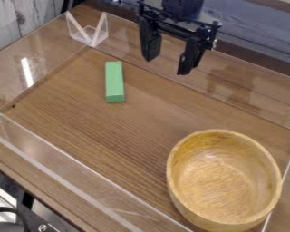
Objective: Put the green block in the brown bowl
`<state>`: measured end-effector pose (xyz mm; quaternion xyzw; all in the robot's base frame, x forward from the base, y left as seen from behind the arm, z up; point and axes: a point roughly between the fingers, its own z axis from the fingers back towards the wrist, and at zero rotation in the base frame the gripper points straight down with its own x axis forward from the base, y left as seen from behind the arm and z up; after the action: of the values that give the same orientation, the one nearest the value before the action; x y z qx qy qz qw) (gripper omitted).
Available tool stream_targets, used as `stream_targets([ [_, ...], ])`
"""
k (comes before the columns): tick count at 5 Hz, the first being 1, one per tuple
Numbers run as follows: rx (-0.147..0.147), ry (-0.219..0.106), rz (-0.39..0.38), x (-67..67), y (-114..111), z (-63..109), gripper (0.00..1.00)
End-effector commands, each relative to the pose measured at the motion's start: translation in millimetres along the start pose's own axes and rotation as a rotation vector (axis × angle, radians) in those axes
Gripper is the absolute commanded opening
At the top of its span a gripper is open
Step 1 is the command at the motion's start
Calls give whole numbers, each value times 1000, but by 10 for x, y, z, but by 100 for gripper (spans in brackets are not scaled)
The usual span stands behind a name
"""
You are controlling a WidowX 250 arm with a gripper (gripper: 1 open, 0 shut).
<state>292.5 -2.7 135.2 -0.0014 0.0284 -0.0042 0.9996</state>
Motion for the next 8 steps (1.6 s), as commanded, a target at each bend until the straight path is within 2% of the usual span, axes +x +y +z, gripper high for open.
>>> stream_targets([
  [1,-1,24,58,-10,-29,-214,100],
  [2,-8,18,206,1,285,-396,100],
  [3,-10,-24,310,25,679,-491,100],
  [4,-17,-52,425,64,986,-605,100],
  [5,-23,-83,504,112,1104,-731,100],
  [6,-18,-100,544,195,1140,-838,100],
  [7,-15,-108,553,247,1290,-793,100],
  [8,-13,-110,550,238,1375,-722,100],
])
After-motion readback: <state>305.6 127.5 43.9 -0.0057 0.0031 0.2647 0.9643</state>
